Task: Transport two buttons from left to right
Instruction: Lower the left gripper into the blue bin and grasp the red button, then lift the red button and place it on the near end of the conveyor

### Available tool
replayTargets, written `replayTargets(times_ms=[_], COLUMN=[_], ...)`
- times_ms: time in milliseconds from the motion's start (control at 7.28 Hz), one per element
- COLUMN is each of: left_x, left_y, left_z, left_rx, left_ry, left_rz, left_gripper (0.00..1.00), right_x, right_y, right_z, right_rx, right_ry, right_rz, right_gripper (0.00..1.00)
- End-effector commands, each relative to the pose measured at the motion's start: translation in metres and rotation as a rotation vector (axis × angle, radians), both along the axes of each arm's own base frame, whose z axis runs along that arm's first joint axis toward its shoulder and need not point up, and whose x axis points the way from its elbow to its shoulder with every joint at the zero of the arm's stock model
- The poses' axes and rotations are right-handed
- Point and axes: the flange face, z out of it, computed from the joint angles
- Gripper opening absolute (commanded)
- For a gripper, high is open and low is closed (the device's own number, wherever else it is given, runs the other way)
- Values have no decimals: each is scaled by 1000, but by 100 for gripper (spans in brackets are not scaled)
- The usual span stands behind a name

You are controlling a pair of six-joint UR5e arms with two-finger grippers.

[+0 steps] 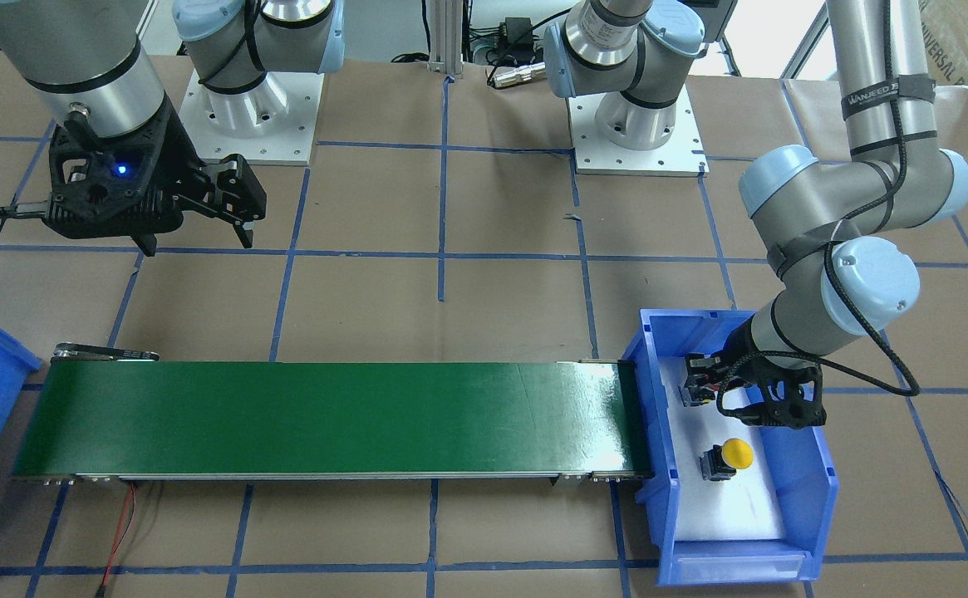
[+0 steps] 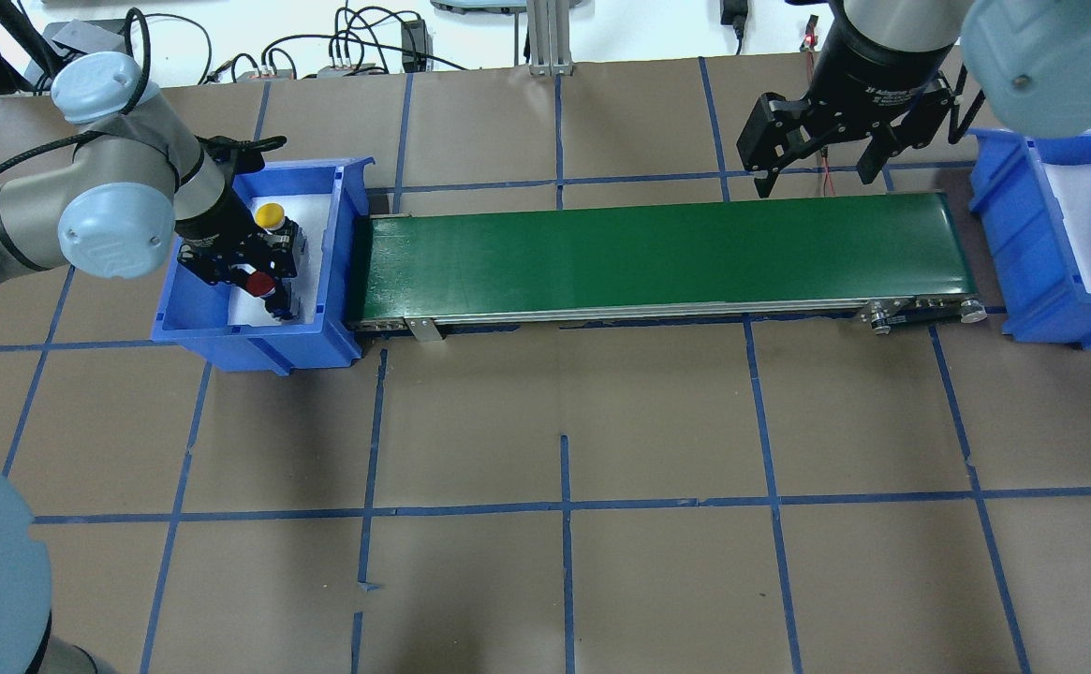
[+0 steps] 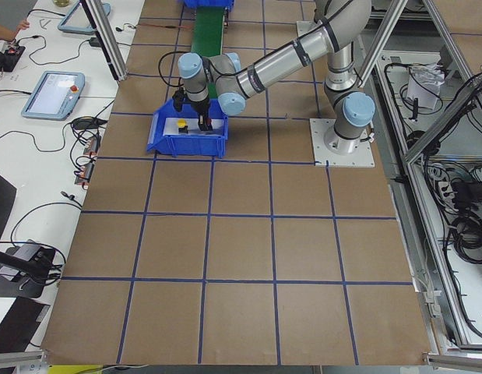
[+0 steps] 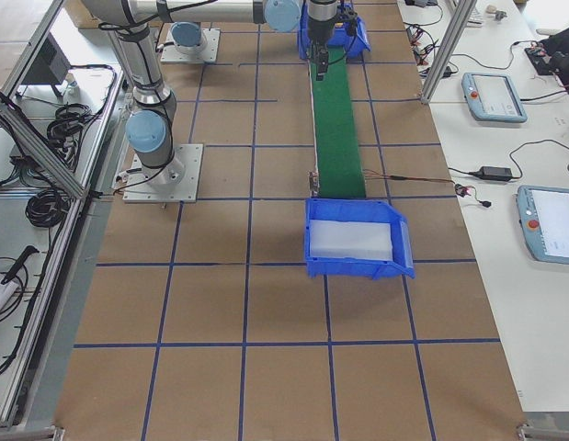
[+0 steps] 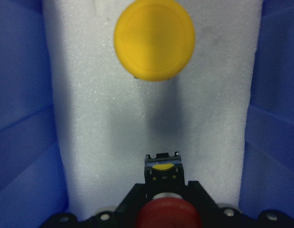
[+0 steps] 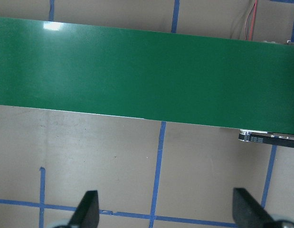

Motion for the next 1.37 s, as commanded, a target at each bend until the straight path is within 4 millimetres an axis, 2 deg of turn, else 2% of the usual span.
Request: replayTargets(times_ms=[0, 275, 412, 549, 687, 824, 1099, 1236], left_x=[0, 2, -14, -39, -62, -86, -140, -160], left_y=[-10, -28, -36, -41, -46, -46, -53, -59], left_z=[36, 100, 126, 145, 154, 155, 128, 108], left_rx=[-53, -28, -31, -52, -74, -80, -65, -56], left_ry=[-16, -17, -17, -21, -23, -18, -23, -22], left_rz=[-4, -12, -38, -78, -107, -99, -81, -80], left_gripper=[34, 34, 34, 34, 34, 34, 34, 34], right_x=[-1, -1, -1, -1, -1, 0, 0, 0], right_y=[0, 0, 0, 0, 0, 1, 0, 0], right_z=[1, 0, 1, 0, 0, 1, 0, 0], right_rx=[0, 0, 0, 2, 0, 0, 0, 2], right_ry=[0, -1, -3, -1, -1, -1, -2, -2], right_rz=[-2, -2, -3, -2, -2, 0, -3, -3], right_gripper=[100, 100, 100, 100, 100, 100, 100, 100])
